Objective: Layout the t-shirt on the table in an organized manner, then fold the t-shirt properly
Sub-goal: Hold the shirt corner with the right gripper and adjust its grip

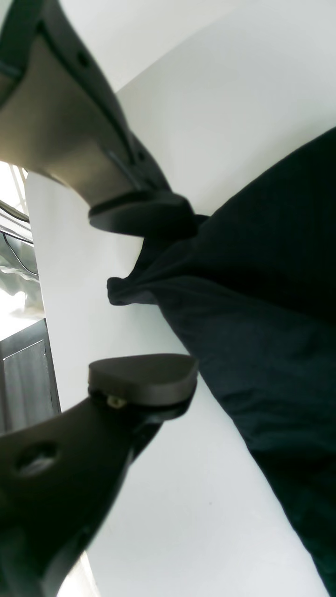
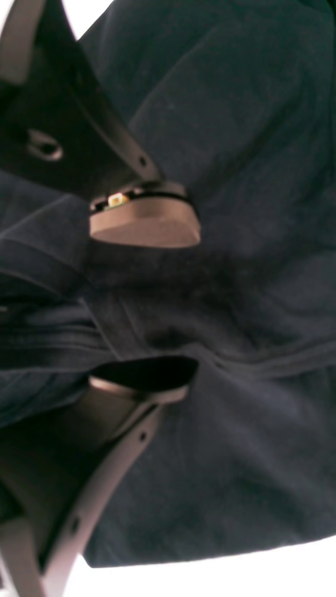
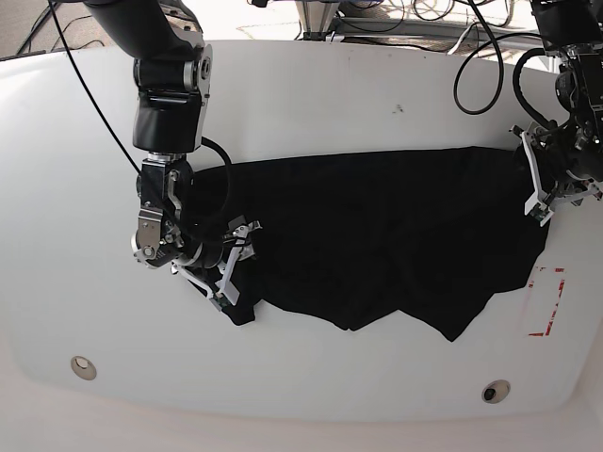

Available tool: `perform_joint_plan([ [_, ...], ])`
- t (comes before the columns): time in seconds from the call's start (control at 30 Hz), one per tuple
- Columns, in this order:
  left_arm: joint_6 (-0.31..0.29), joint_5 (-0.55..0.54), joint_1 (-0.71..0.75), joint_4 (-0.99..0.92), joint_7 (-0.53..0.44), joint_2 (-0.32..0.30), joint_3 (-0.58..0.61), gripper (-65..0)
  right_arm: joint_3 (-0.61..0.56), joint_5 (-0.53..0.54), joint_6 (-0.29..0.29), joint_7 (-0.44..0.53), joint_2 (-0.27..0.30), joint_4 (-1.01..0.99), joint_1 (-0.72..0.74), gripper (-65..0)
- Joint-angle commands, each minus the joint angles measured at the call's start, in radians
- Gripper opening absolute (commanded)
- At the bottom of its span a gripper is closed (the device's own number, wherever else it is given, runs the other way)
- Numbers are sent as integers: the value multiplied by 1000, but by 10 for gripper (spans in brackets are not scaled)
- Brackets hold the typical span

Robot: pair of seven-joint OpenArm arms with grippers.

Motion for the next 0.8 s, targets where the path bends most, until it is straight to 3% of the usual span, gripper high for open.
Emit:
perform_joint_plan([
  [0.0,-1,-6,-11,14,-8,-19,-6,-297,3,7,6,32,7,14,28,-311],
  [0.17,-1,-7,-11,14,-8,-19,-6,-297,3,10,6,35,7,-32,31,-363],
  [0.53,-1,-4,-11,14,-8,-19,-6,-297,1,14,6,47,1,-24,31,-609],
  [0.77,-1,-4,-11,14,-8,-19,-6,-297,1,14,6,-12,-10,85,27,-642],
])
